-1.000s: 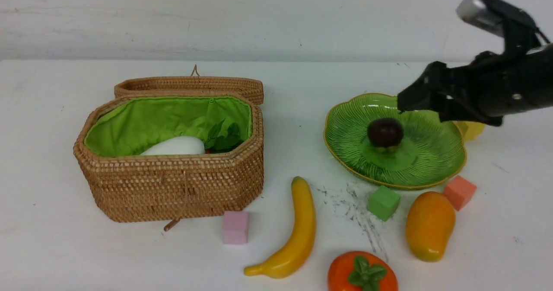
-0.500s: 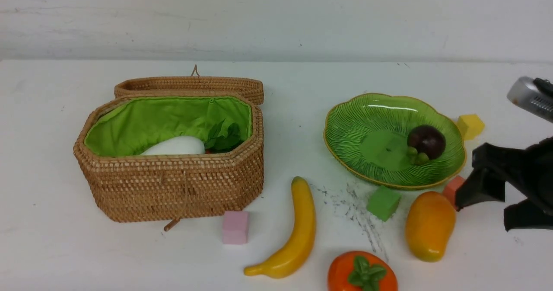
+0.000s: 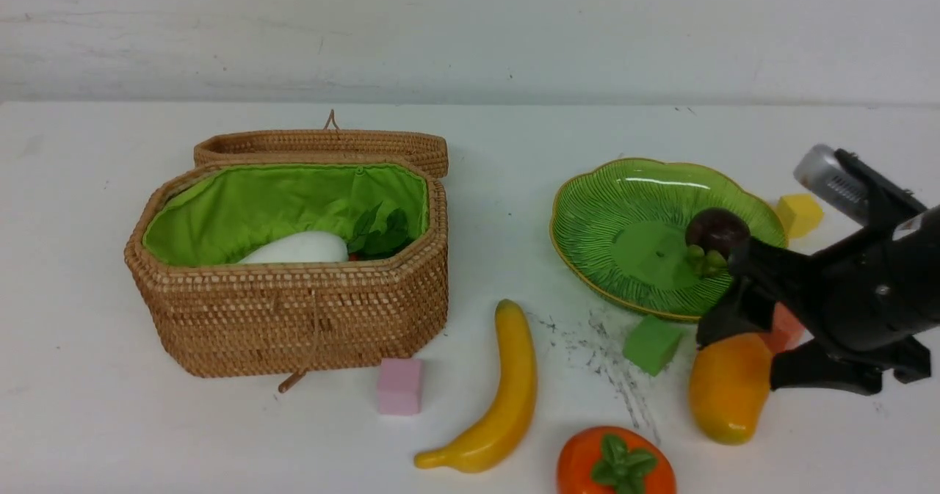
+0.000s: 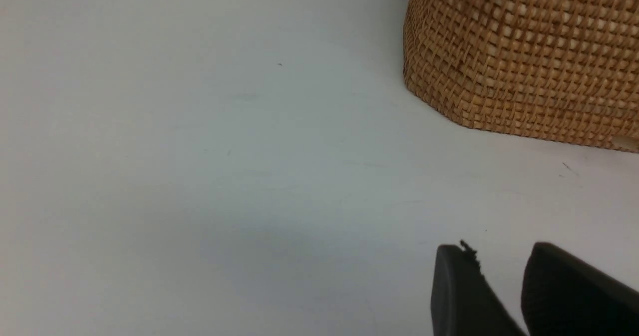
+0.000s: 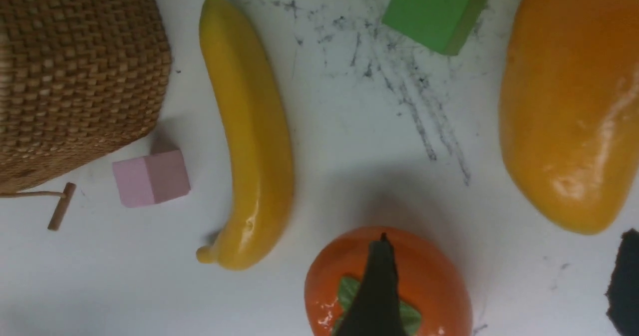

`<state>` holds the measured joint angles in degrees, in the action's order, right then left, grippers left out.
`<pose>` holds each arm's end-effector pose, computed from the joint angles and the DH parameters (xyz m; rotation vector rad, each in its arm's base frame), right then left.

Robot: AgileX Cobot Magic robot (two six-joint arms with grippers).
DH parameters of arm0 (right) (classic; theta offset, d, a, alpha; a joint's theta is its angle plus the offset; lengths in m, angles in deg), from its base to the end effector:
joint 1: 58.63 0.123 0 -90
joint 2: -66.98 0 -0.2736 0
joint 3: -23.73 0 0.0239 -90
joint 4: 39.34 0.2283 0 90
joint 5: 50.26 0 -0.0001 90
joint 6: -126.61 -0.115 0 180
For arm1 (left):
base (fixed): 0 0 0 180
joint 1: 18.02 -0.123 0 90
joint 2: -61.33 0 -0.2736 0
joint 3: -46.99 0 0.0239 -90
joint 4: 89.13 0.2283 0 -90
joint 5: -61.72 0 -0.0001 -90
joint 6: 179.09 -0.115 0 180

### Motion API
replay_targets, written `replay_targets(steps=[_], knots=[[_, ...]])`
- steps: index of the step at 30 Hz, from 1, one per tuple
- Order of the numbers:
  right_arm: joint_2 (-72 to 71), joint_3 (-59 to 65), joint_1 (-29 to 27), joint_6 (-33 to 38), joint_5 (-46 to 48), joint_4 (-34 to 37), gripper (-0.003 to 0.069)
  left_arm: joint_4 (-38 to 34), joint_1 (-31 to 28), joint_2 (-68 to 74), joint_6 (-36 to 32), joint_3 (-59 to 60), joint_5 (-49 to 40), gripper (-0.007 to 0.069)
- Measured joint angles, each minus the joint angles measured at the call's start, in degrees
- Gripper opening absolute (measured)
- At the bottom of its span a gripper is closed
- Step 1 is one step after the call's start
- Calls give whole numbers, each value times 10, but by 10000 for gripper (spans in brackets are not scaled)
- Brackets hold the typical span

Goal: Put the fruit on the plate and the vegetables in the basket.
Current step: Use the right arm to grab a mango and put it into the right plate

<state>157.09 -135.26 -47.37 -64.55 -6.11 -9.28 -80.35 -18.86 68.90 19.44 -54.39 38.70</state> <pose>0.2609 0.0929 0.2422 0.4062 2.6944 0.7207 0.0634 0.0078 0.1607 -0.2272 1.8880 -0.0569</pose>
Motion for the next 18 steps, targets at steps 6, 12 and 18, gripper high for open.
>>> replay_targets(steps=[6, 12, 18], knots=[[52, 0, 19, -55, -37, -30, 587, 0, 0, 0, 0, 0, 0, 196], [68, -6, 19, -137, -42, -130, 587, 0, 0, 0, 0, 0, 0, 197], [68, -28, 19, -194, -23, -212, 587, 0, 0, 0, 0, 0, 0, 204]])
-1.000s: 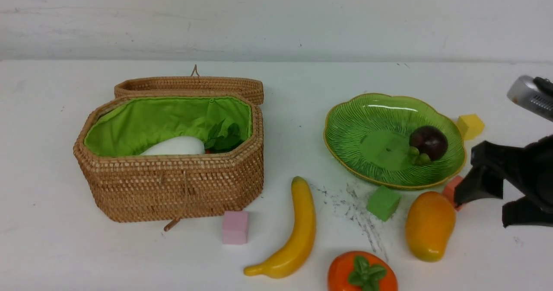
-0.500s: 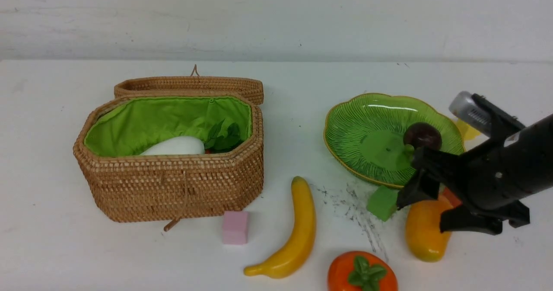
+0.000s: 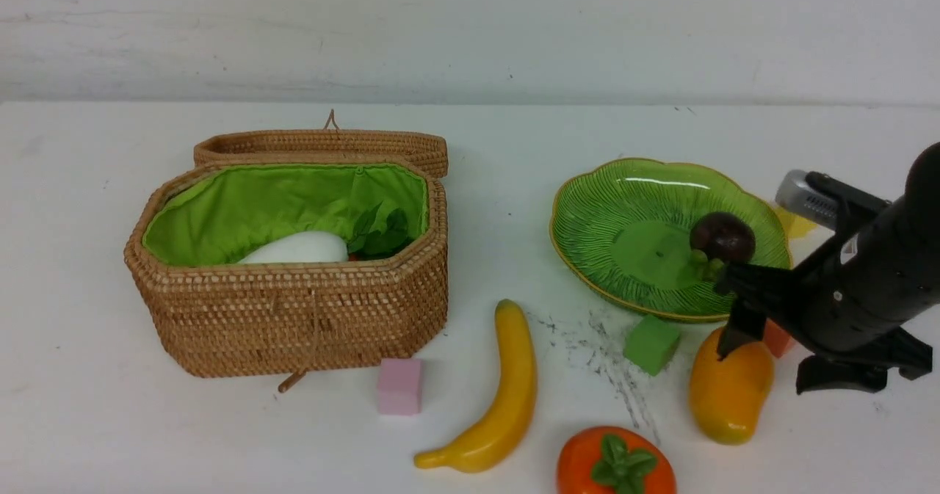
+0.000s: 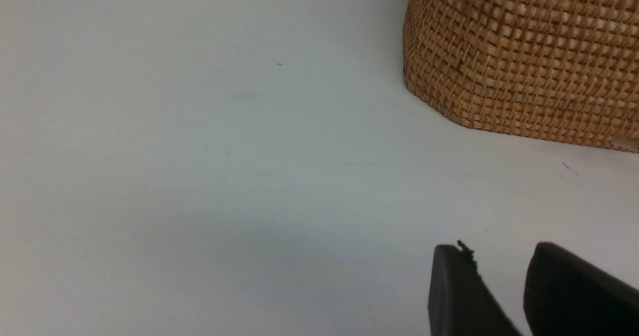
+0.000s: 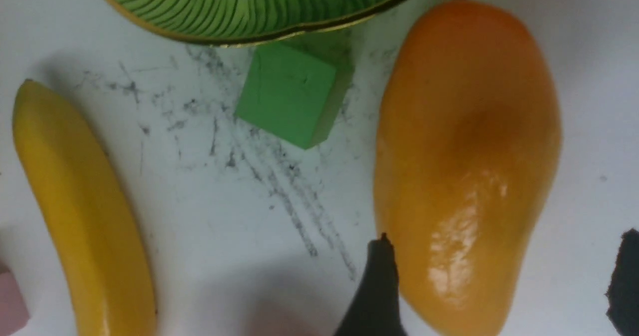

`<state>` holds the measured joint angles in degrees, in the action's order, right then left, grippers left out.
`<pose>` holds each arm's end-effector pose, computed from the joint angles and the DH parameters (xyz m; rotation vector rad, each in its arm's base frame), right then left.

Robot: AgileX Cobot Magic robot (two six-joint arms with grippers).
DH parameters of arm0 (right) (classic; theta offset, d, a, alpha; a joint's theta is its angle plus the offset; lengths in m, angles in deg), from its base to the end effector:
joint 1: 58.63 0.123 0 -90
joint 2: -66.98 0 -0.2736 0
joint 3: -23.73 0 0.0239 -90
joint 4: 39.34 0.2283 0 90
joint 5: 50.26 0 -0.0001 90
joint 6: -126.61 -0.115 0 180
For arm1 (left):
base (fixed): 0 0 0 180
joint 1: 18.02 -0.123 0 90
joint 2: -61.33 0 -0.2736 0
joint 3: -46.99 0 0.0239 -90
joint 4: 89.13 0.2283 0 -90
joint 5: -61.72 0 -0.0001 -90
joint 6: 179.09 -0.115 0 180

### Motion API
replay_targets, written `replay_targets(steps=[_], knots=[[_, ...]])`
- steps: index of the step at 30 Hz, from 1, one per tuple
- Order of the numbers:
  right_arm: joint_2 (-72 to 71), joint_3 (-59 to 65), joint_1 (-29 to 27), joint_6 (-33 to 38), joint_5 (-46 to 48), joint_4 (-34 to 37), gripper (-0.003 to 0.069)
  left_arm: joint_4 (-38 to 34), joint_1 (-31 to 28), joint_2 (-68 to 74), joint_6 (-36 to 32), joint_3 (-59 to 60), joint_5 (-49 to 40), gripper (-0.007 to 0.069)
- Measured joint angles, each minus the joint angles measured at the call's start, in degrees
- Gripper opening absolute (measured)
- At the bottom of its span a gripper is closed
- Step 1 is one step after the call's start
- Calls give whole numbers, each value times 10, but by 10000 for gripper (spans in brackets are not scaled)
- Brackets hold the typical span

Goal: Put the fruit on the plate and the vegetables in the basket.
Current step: Use the right arm to grab a mango and put it into the right plate

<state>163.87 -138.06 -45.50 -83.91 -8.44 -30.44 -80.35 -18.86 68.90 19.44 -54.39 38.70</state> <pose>0.2847 0.0786 0.2144 0.5521 2.7357 0.3766 0.0634 0.0078 0.1607 -0.2272 1.8880 -0.0569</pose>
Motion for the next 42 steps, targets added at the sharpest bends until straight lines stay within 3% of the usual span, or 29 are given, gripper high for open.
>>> replay_targets(steps=[15, 22, 42], knots=[[115, 0, 0, -9, -95, -1, 587, 0, 0, 0, 0, 0, 0, 220], [126, -4, 0, -10, -96, 1, 567, 0, 0, 0, 0, 0, 0, 223], [-45, -7, 0, -10, -44, -75, 551, 0, 0, 0, 0, 0, 0, 223]])
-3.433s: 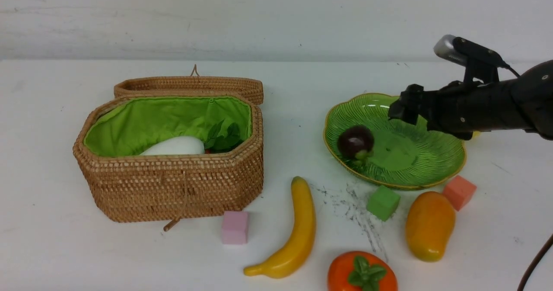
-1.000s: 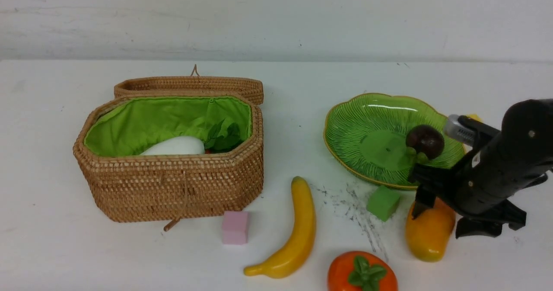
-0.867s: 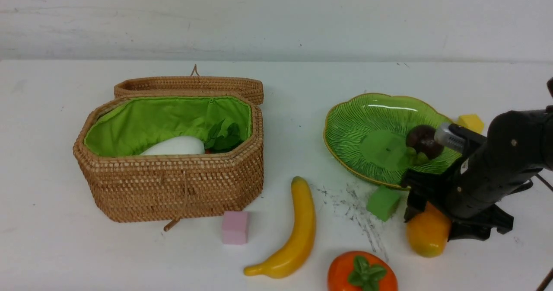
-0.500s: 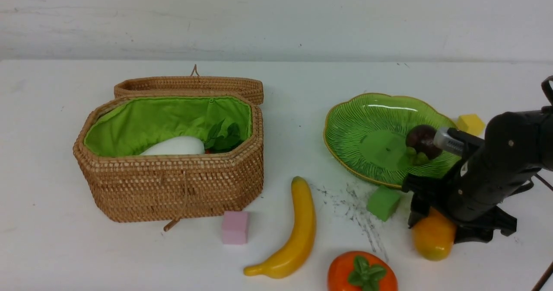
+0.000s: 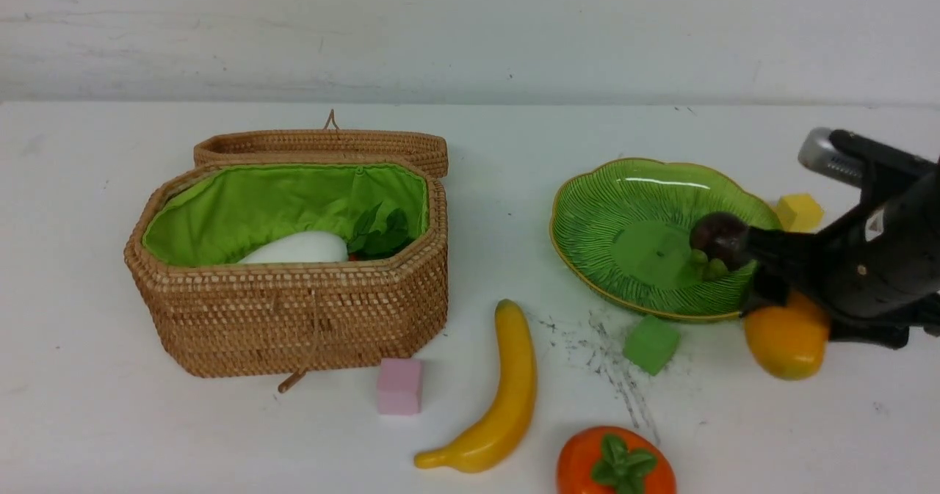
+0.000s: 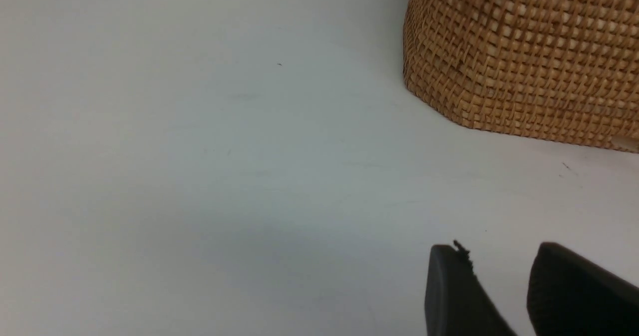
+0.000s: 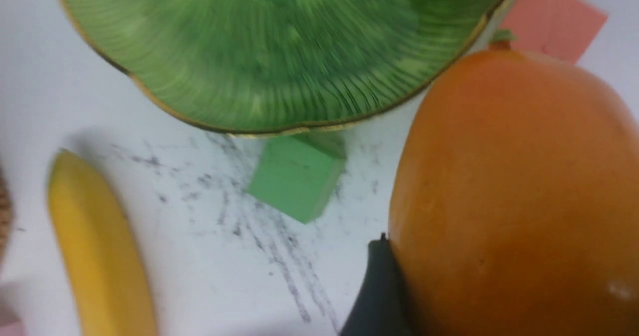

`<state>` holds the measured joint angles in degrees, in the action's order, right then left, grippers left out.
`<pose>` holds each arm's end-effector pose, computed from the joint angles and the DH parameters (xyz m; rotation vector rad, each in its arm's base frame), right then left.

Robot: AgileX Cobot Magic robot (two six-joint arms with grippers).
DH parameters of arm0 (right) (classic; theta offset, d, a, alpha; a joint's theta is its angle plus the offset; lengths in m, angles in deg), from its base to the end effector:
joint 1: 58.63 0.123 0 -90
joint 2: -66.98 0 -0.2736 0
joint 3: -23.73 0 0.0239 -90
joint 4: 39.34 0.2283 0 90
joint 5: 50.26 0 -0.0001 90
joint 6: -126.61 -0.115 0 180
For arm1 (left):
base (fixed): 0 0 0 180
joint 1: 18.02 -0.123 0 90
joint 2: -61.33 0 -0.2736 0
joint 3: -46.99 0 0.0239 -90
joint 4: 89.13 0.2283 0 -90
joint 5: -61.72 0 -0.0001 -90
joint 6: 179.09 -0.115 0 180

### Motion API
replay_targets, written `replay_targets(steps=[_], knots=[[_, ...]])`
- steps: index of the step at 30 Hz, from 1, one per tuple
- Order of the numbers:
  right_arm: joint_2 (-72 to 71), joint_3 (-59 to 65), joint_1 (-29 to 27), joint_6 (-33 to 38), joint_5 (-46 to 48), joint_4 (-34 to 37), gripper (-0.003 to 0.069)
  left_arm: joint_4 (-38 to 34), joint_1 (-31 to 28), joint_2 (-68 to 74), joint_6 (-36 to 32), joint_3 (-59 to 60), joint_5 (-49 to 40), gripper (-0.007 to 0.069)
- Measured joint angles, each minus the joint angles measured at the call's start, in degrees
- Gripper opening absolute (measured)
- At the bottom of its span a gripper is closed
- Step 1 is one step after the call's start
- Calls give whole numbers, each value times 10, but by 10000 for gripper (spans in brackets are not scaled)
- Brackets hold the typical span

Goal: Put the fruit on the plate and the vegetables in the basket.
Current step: Use the right arm to grab a mango and put it into the right plate

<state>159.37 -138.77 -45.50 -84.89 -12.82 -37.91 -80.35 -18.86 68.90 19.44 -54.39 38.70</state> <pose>0.2881 0.0690 0.2443 0.4354 2.5675 0.3151 0.0634 0.0078 0.1607 -0.2272 1.8880 -0.0569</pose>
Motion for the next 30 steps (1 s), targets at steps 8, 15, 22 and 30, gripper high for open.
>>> replay_targets(steps=[8, 15, 22, 30], knots=[[22, -104, 0, 0, -7, -62, 551, 0, 0, 0, 0, 0, 0, 229], [114, -204, 0, -1, -29, -102, 550, 0, 0, 0, 0, 0, 0, 237], [228, -259, 0, -49, -57, -106, 550, 0, 0, 0, 0, 0, 0, 239], [281, -280, 0, -88, -64, -101, 567, 0, 0, 0, 0, 0, 0, 239]])
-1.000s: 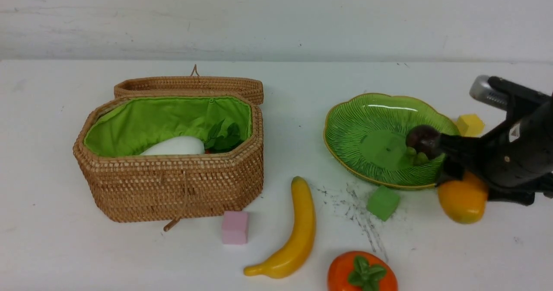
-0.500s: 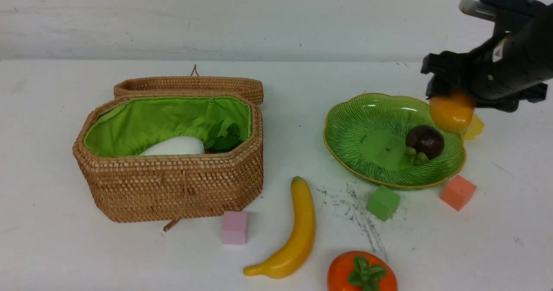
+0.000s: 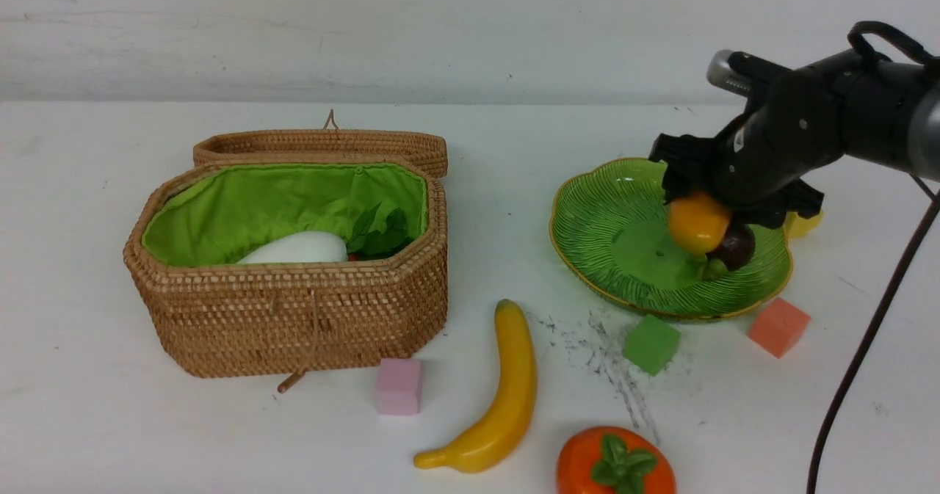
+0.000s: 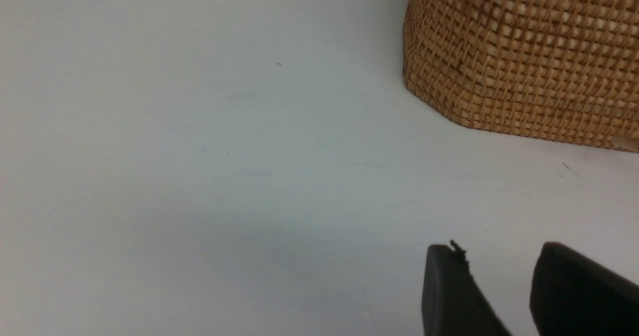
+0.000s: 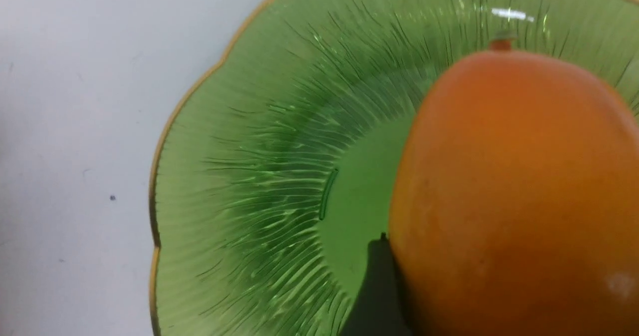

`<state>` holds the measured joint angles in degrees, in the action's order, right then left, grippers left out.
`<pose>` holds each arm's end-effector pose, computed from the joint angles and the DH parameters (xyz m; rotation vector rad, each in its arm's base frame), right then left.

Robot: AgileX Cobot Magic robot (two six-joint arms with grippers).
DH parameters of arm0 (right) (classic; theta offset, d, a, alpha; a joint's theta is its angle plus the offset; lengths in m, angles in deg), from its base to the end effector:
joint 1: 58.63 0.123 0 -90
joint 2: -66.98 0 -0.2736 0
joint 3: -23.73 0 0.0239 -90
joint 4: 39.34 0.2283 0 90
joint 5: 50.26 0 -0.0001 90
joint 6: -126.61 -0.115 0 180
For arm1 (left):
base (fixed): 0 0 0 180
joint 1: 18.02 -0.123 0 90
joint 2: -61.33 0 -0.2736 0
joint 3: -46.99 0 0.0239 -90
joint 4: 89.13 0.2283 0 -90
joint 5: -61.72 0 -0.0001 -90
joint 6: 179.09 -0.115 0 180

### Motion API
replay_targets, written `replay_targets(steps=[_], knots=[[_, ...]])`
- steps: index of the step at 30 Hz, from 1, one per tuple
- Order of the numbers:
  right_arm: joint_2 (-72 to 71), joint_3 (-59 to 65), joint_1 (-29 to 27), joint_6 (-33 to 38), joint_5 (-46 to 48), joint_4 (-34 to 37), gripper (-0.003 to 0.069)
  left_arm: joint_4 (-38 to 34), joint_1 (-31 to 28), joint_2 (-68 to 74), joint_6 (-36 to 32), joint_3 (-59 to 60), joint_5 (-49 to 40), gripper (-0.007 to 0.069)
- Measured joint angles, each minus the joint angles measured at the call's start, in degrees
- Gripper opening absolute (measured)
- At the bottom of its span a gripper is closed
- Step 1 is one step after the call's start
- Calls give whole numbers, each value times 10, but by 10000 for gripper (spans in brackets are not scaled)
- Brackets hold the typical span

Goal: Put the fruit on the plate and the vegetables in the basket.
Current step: Use the right arm to grab a mango and put it into the right plate, then grab a tomato with your right arm and place it on the plate on the right.

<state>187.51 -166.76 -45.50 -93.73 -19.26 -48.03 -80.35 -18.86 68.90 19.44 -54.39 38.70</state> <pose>0.4248 0.0899 0.2140 0.4573 2.4274 0.2556 0.0634 0.0078 0.1607 -0.2272 1.8880 -0.0569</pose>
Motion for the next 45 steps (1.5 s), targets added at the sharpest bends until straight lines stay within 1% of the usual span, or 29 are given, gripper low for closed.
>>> replay_targets(steps=[4, 7, 13, 17, 22, 25, 28, 32, 34, 35, 37, 41, 42, 43, 45], knots=[[1, -2, 0, 0, 5, 0, 662, 0, 0, 0, 0, 0, 0, 239], [1, -3, 0, 0, 15, -1, 679, 0, 0, 0, 0, 0, 0, 239], [0, -4, 0, 0, 38, -3, 661, 0, 0, 0, 0, 0, 0, 239], [-22, -4, 0, 9, 76, -3, 647, 0, 0, 0, 0, 0, 0, 239], [-72, -4, 0, 75, 148, 5, 619, 0, 0, 0, 0, 0, 0, 239], [-112, -4, 0, 134, 200, 11, 592, 0, 0, 0, 0, 0, 0, 239], [-160, 6, 0, 182, 238, 13, 580, 0, 0, 0, 0, 0, 0, 239], [-215, 43, 0, 197, 249, 34, 577, 0, 0, 0, 0, 0, 0, 239], [-261, 99, 0, 202, 248, 87, 577, 0, 0, 0, 0, 0, 0, 239], [-267, 110, 0, 202, 246, 96, 577, 0, 0, 0, 0, 0, 0, 239], [-293, 170, 0, 214, 232, 146, 577, 0, 0, 0, 0, 0, 0, 239], [-303, 267, 0, 266, 216, 207, 577, 0, 0, 0, 0, 0, 0, 239], [-302, 289, 0, 288, 213, 235, 577, 0, 0, 0, 0, 0, 0, 239], [-302, 292, 0, 292, 213, 240, 577, 0, 0, 0, 0, 0, 0, 239], [-297, 320, 0, 343, 202, 307, 577, 0, 0, 0, 0, 0, 0, 239]])
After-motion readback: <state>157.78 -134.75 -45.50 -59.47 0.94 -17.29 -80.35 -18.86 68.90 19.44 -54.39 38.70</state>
